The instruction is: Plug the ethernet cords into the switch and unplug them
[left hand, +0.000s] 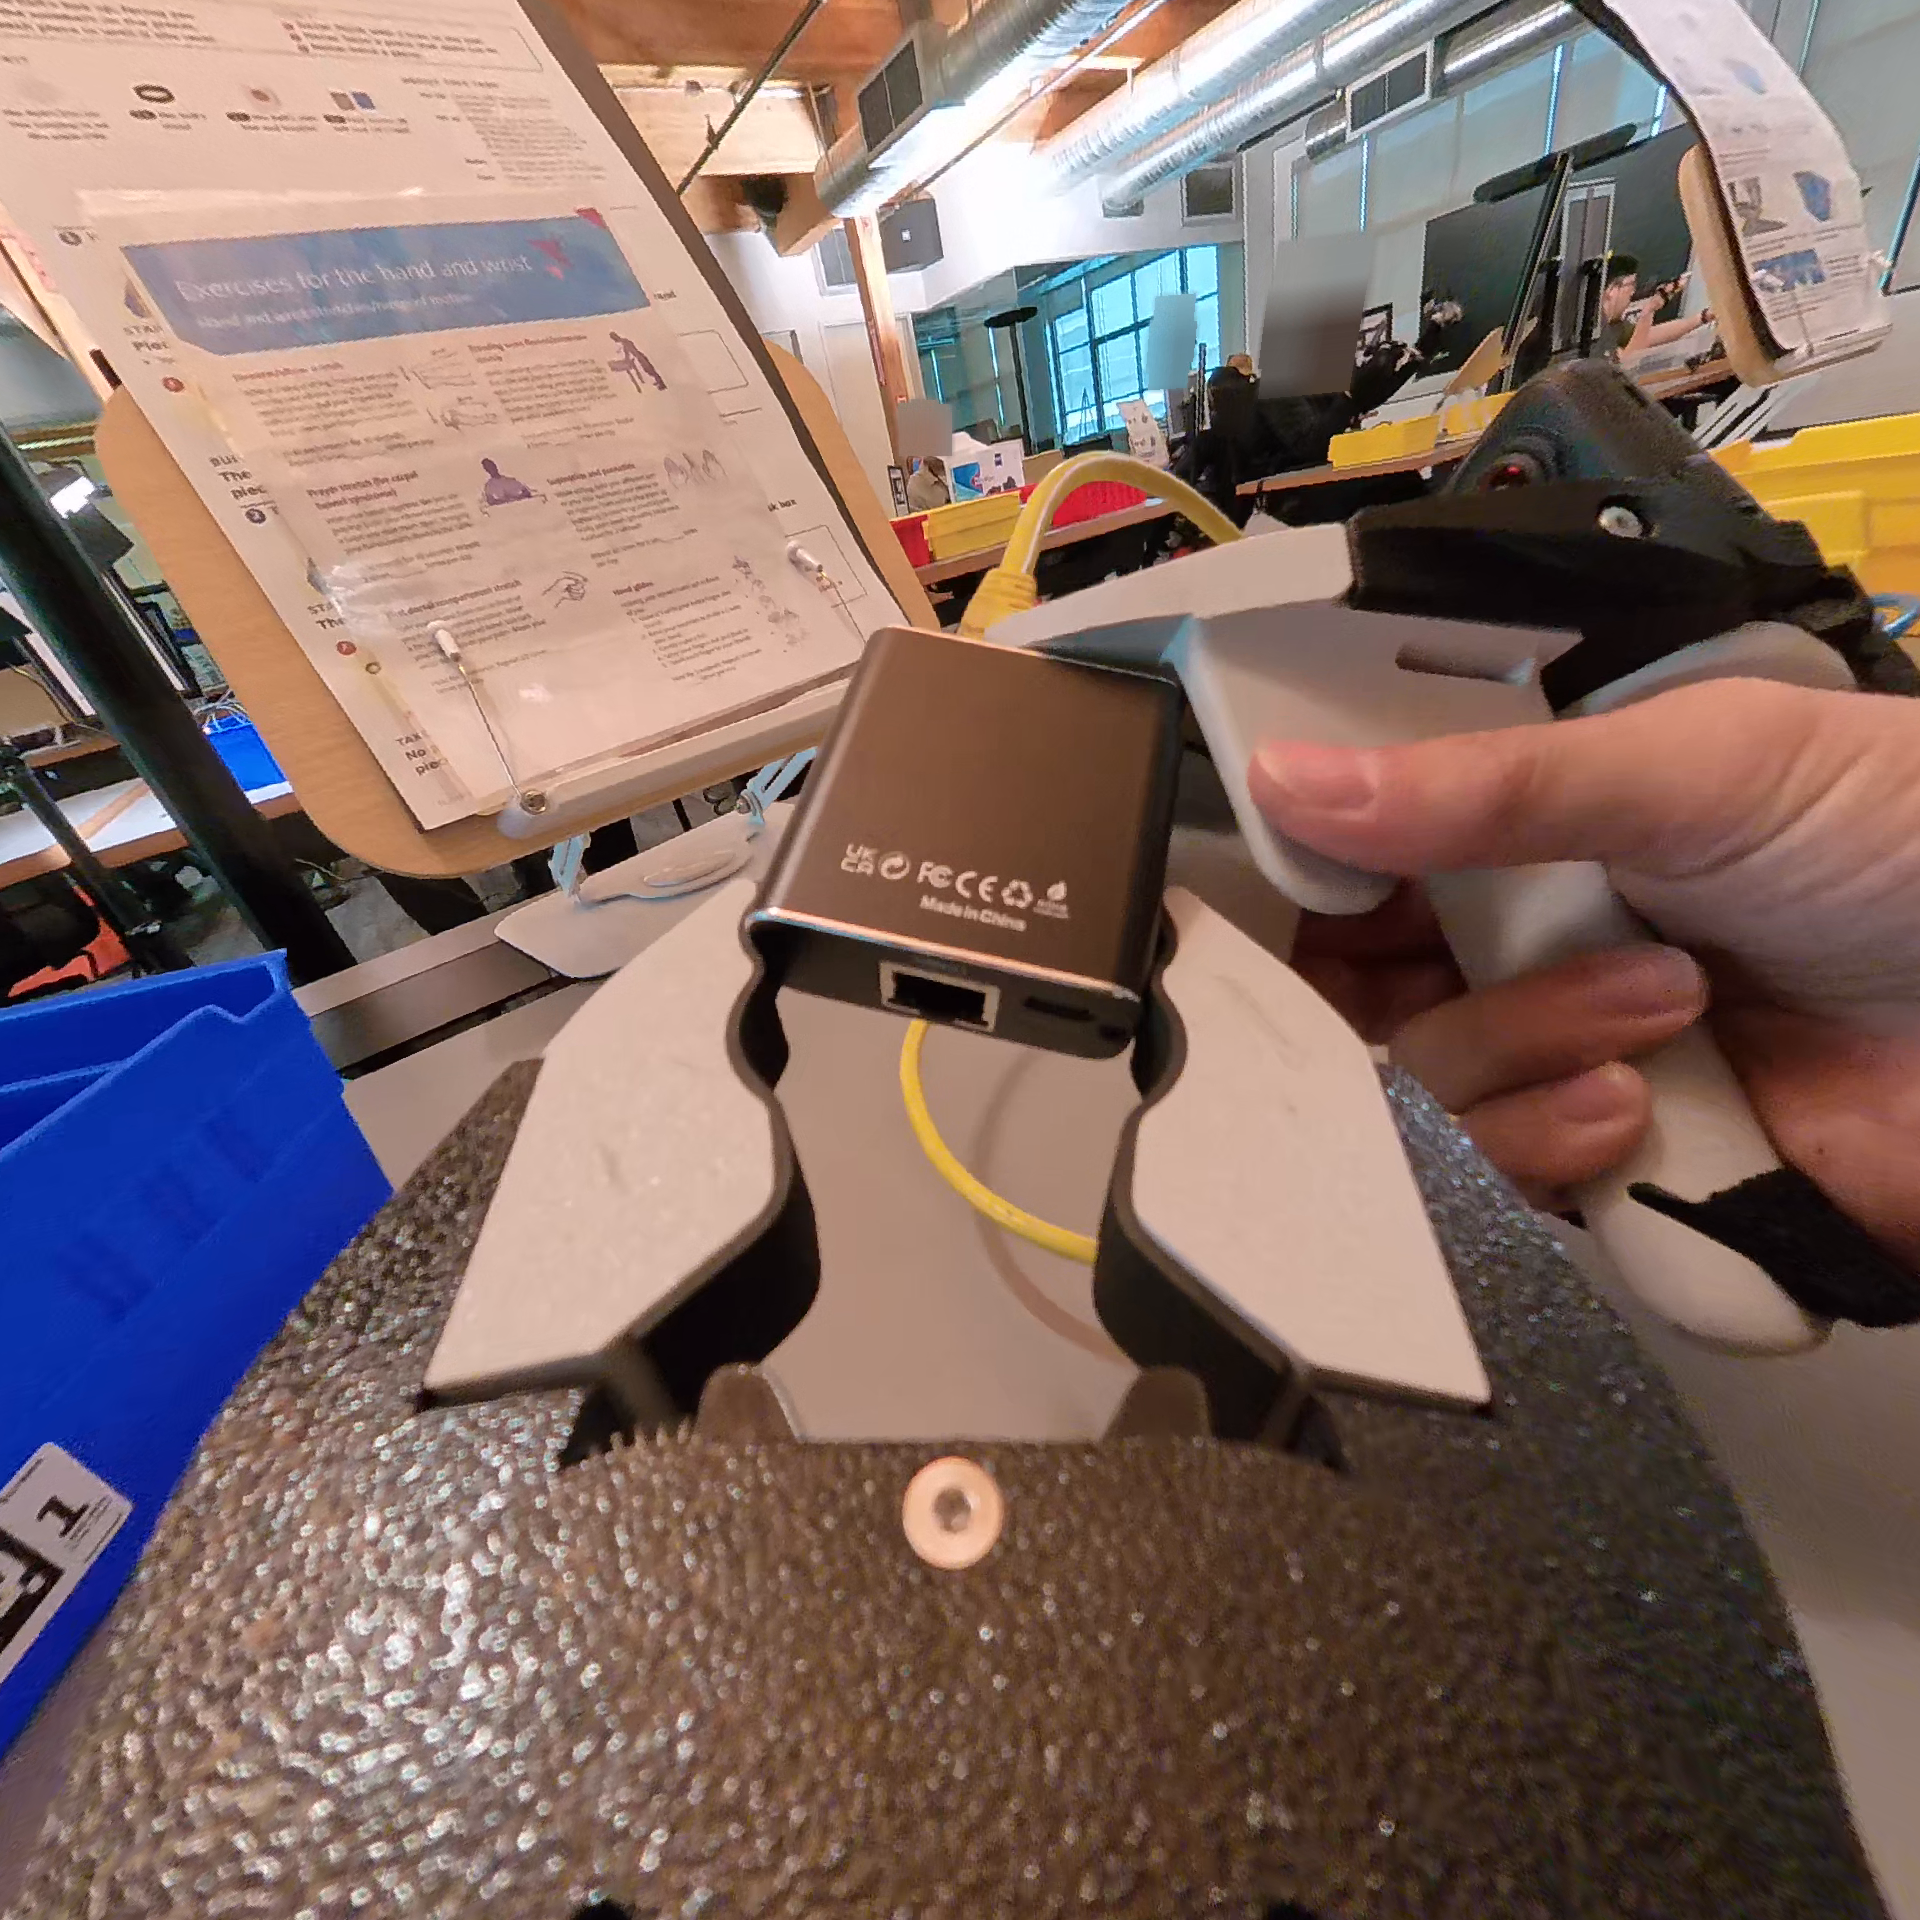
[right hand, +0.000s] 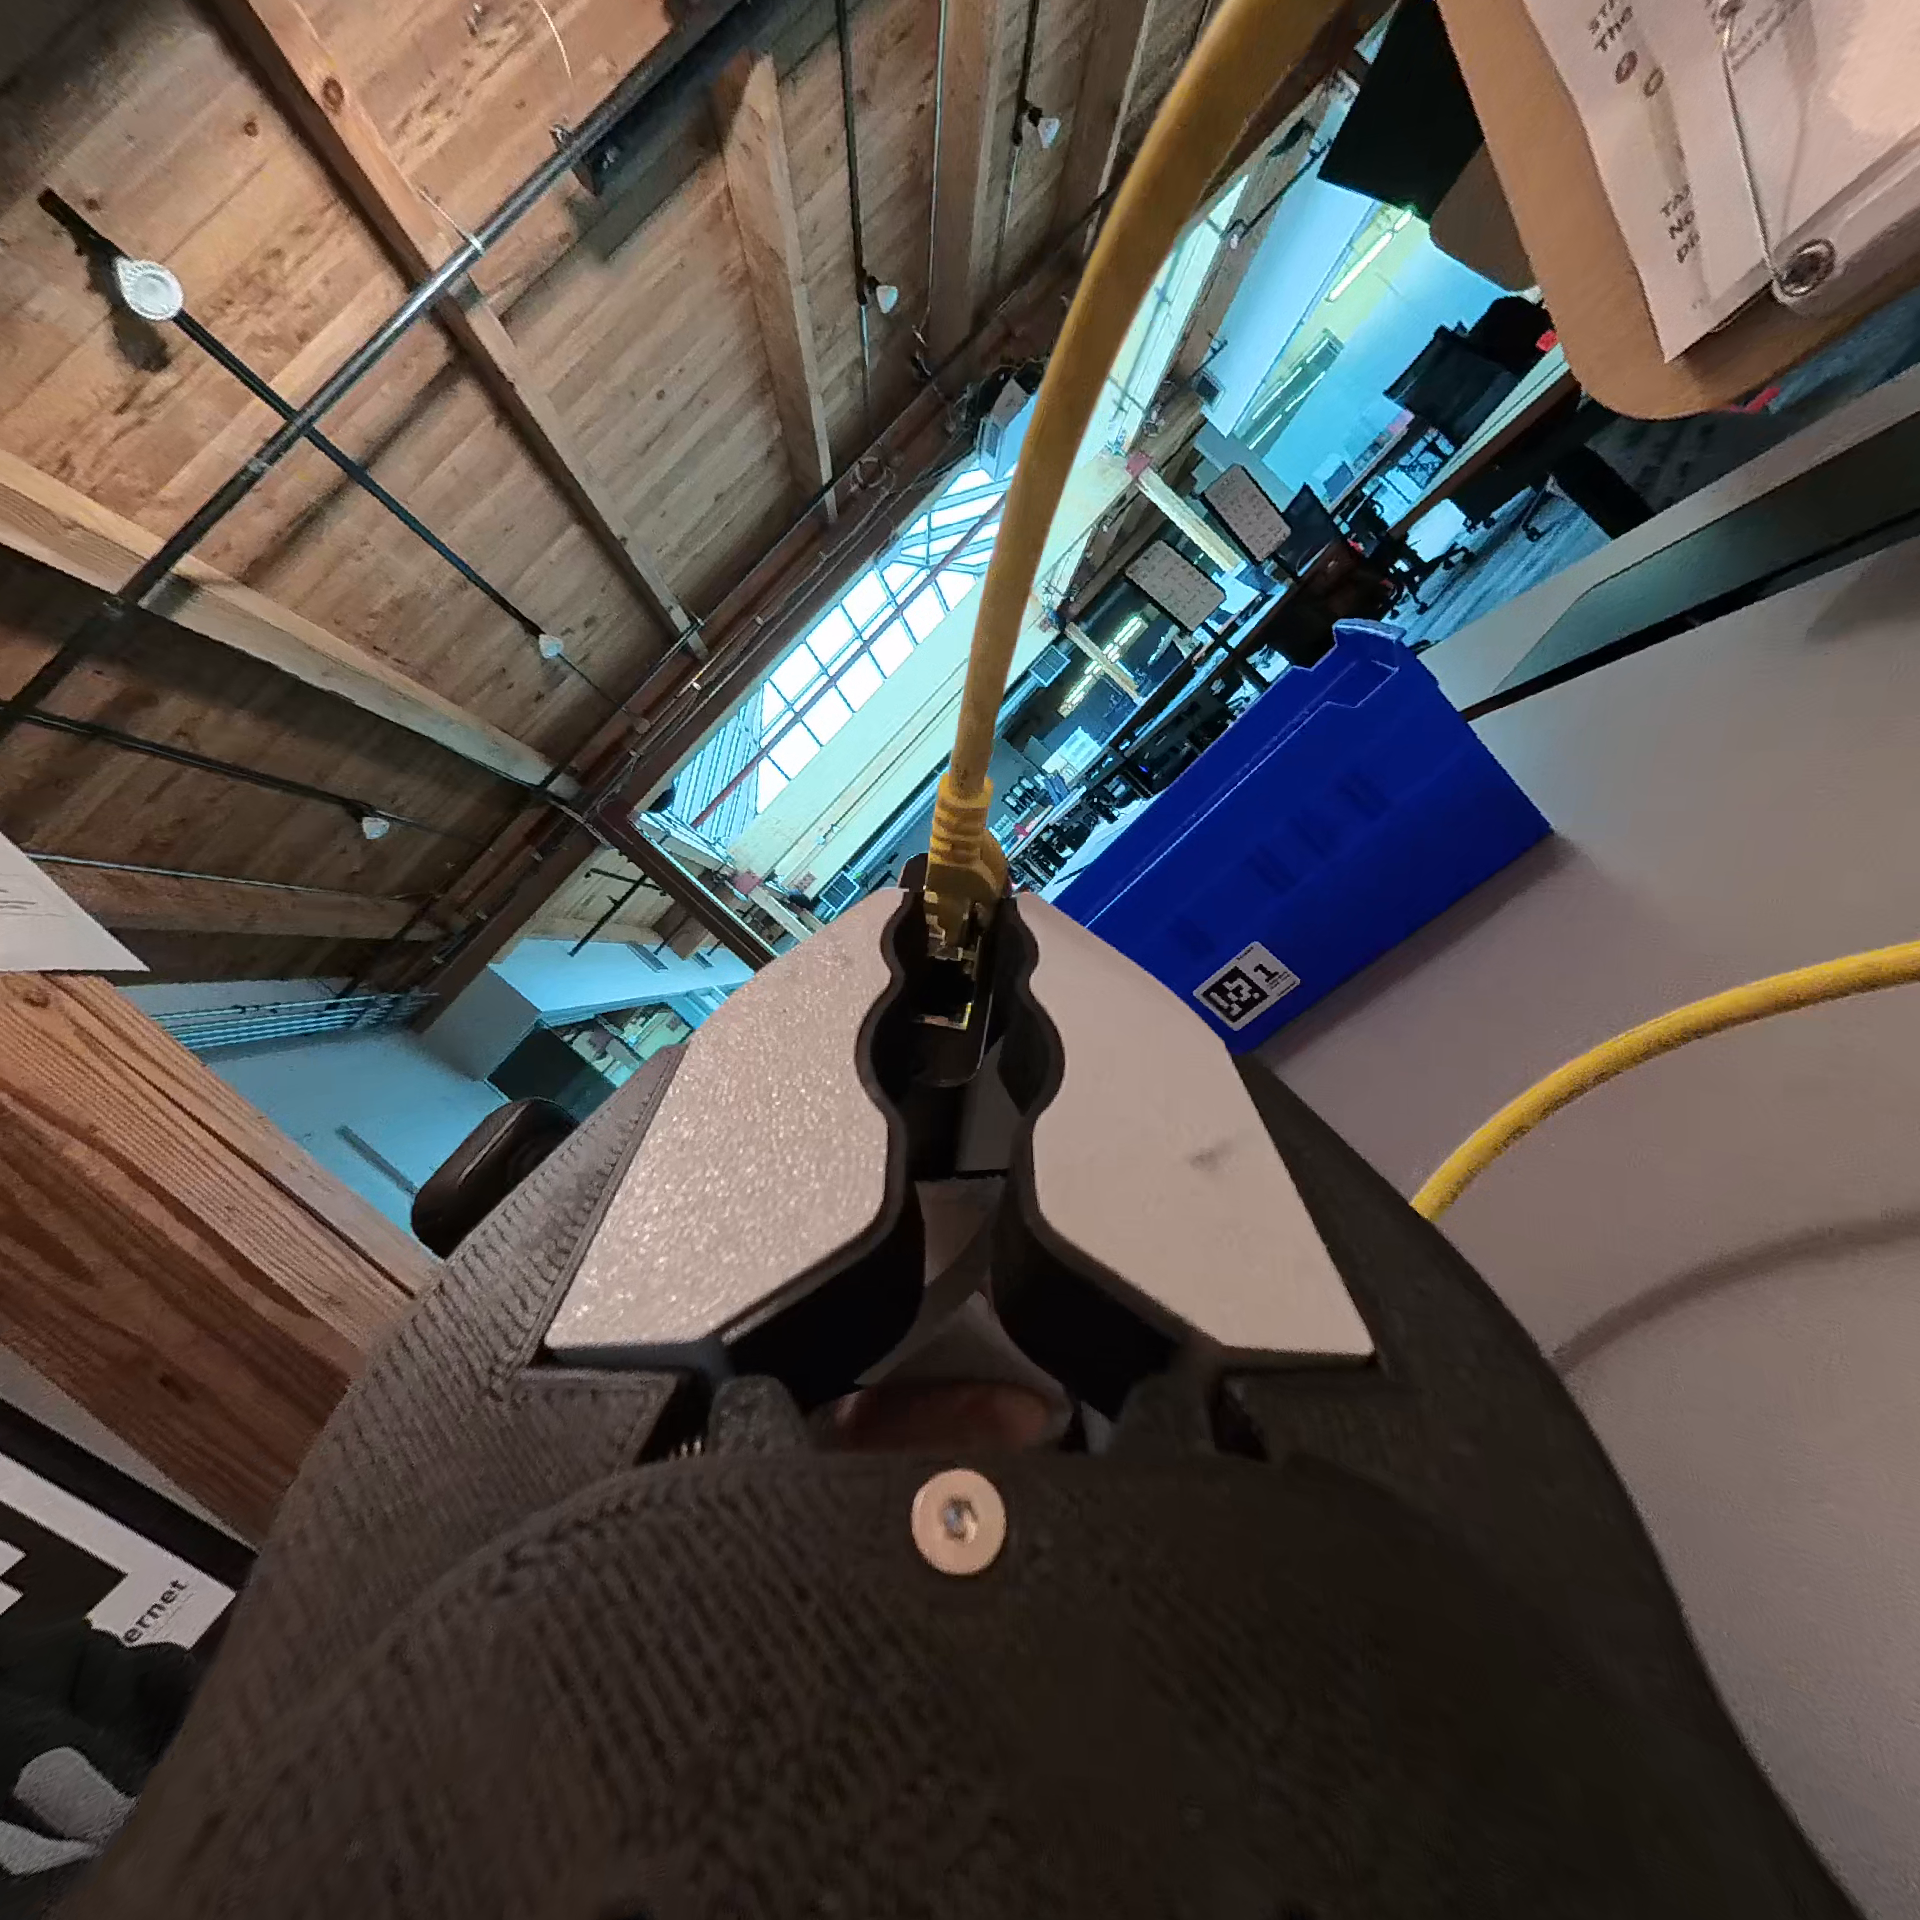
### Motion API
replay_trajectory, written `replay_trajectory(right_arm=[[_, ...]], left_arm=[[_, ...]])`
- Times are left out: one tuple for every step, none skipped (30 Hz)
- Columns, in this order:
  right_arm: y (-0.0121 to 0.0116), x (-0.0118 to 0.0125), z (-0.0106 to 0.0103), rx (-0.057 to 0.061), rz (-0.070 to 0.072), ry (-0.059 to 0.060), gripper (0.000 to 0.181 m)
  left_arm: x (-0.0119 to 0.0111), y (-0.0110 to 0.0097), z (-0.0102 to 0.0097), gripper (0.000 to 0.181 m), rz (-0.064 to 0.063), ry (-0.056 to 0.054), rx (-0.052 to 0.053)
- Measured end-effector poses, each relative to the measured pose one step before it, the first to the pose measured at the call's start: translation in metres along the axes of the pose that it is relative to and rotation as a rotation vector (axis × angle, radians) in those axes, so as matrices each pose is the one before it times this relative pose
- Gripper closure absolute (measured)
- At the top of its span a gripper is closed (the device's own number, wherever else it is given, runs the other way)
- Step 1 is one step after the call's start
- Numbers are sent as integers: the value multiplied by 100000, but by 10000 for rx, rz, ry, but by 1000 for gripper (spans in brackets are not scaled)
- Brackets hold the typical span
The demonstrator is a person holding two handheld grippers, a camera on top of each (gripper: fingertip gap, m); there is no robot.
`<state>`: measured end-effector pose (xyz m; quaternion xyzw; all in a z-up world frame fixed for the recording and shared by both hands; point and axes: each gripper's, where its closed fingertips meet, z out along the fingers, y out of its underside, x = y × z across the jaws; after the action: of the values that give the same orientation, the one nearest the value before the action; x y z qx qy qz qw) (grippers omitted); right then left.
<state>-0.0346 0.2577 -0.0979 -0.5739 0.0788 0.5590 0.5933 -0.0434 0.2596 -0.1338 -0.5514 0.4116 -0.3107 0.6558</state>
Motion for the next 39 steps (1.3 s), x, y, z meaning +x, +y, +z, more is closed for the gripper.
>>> replay_trajectory(right_arm=[[-14,11,-26,3,-116,54,174],[9,-37,-5,-37,-139,12,174],[0,-166,23,-13,-25,-153,174],[-20,-205,-12,1,86,-281,170],[-21,42,-83,50,42,-22,169],[38,89,-36,-33,-54,-46,169],[-23,122,27,26,71,-26,169],[25,-59,74,-28,-15,-87,169],[26,-57,119,-90,-153,34,169],[-5,-48,90,-97,-250,127,170],[-67,-44,36,-105,-213,31,171],[-465,118,-115,226,-48,155,169],[-1223,192,-482,552,20,74,169],[-1268,608,-677,282,-193,355,169],[-787,450,-592,-145,-588,370,169],[-20,65,-319,-547,-552,146,169],[-309,-337,-312,-122,-327,60,169],[-180,-789,-228,-264,-450,-115,170],[185,-415,-164,-728,-416,145,170],[-487,-42,-406,-304,-667,473,170],[-786,-392,-543,-243,-545,97,170],[-642,-747,-490,-535,-171,-320,170],[-905,-505,-614,-380,-139,-72,170],[-1105,-530,-741,-219,-500,32,170],[-1058,-366,-829,-304,-518,124,170],[-1163,-176,-917,-223,-425,159,170],[-1214,-74,-973,-169,-324,68,170],[-1075,242,-1018,-198,-198,95,170],[-947,612,-1070,-197,-162,189,170],[-885,982,-1150,-109,-123,337,170],[-773,1027,-1145,-80,-79,296,170],[-688,765,-1064,-74,-94,75,169],[-771,941,-1054,88,-36,220,169],[-677,814,-1012,35,111,171,169],[-672,409,-907,14,70,-57,169],[-726,446,-846,60,-2,42,170],[-555,834,-775,-25,-103,297,170],[-116,1222,-596,-245,-191,453,170],[325,1399,-339,-365,-197,421,170]], left_arm=[[9,-7,12,116,11,1,11],[31,-1,24,116,-58,46,12],[3,-11,0,116,-35,23,39],[-39,-112,-51,116,108,-33,69],[10,-166,-47,116,106,-4,99],[75,58,44,116,-91,103,-14],[19,65,39,116,-84,56,1],[-66,86,46,116,11,-57,-94],[-106,-92,-45,116,84,-51,62],[-86,48,-22,116,6,-37,-24],[-19,67,26,116,-169,82,-19],[43,-105,-26,116,-233,133,85],[-9,122,-9,116,-263,71,-72],[-91,80,-146,116,-191,14,64],[-443,-124,-213,116,-88,-190,90],[-627,-128,-186,116,222,-351,43],[-300,-180,-81,116,45,-105,124],[7,-55,13,116,-282,104,85],[-101,75,32,116,-235,-27,-5],[-67,122,5,116,85,-57,-64],[-8,155,16,116,241,-48,-99],[12,74,-5,116,226,-52,-55],[90,41,-10,116,157,15,-27],[90,78,23,116,63,30,-52],[34,48,25,116,-18,13,-27],[51,11,24,116,-51,52,-8],[18,40,17,116,-46,27,-16],[-8,23,4,116,-19,3,-14],[8,31,0,116,-12,19,-20],[39,51,7,116,-26,29,-21],[31,21,0,116,-22,25,-13],[16,0,-14,116,4,12,-1],[43,14,-9,116,19,36,-5],[57,51,14,116,-11,39,-30],[-1,71,19,116,-13,5,-35],[13,68,36,116,-3,5,-42],[47,48,24,116,-10,28,-28],[58,18,26,116,-19,29,-6],[39,-2,22,116,1,13,0]])
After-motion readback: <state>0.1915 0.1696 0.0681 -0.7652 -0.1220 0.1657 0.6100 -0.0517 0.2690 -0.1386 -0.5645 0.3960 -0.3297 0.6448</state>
